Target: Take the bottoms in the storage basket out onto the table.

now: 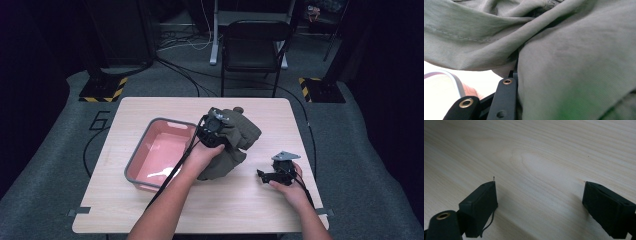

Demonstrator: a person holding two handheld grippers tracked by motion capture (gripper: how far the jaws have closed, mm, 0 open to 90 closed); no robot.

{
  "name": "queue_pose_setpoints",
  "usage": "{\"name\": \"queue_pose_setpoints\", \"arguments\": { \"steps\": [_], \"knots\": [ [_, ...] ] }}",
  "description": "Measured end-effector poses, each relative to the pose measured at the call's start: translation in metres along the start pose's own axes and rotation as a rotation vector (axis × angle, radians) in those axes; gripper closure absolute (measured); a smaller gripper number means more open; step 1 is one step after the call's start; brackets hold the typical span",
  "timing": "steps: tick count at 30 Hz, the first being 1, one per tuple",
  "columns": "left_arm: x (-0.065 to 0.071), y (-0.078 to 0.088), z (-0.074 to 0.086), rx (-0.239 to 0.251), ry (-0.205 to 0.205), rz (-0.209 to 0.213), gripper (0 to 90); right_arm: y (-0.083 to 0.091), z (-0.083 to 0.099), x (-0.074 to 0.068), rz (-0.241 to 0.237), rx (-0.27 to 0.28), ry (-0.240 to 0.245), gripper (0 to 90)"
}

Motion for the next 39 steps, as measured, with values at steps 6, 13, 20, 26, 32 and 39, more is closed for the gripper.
{"name": "queue_pose_setpoints", "arguments": {
  "steps": [6,13,20,26,32,39],
  "knots": [
    [0.002,-0.007,0.006,-0.017,0.003,0.002,68.5,0.000,0.000,0.000,-0.001,0.000,0.002,11.9],
    [0.003,-0.014,0.011,-0.025,0.008,0.004,68.5,0.000,0.000,0.000,-0.001,0.000,0.002,11.8],
    [0.002,-0.017,0.016,-0.028,0.012,-0.004,68.5,0.000,0.000,0.000,-0.001,0.000,0.002,11.8],
    [0.002,-0.022,0.022,-0.038,0.020,-0.006,68.5,0.000,0.000,0.000,-0.001,0.000,0.002,11.8],
    [0.003,-0.027,0.026,-0.048,0.021,-0.004,68.5,0.000,0.000,0.001,-0.008,-0.004,0.011,11.8],
    [0.007,-0.032,0.031,-0.056,0.021,-0.001,68.5,0.000,0.000,0.001,-0.008,-0.004,0.011,11.8]
  ]
}}
Point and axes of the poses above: each handheld gripper's, and its own axes: y roughly backward along the jaws, z roughly out of its underside, x roughly to its right, the point moved 3 cm from there along -y, roughly forward along the jaws, and after that the axes turned 10 degrees about x, right-handed, at the moved point
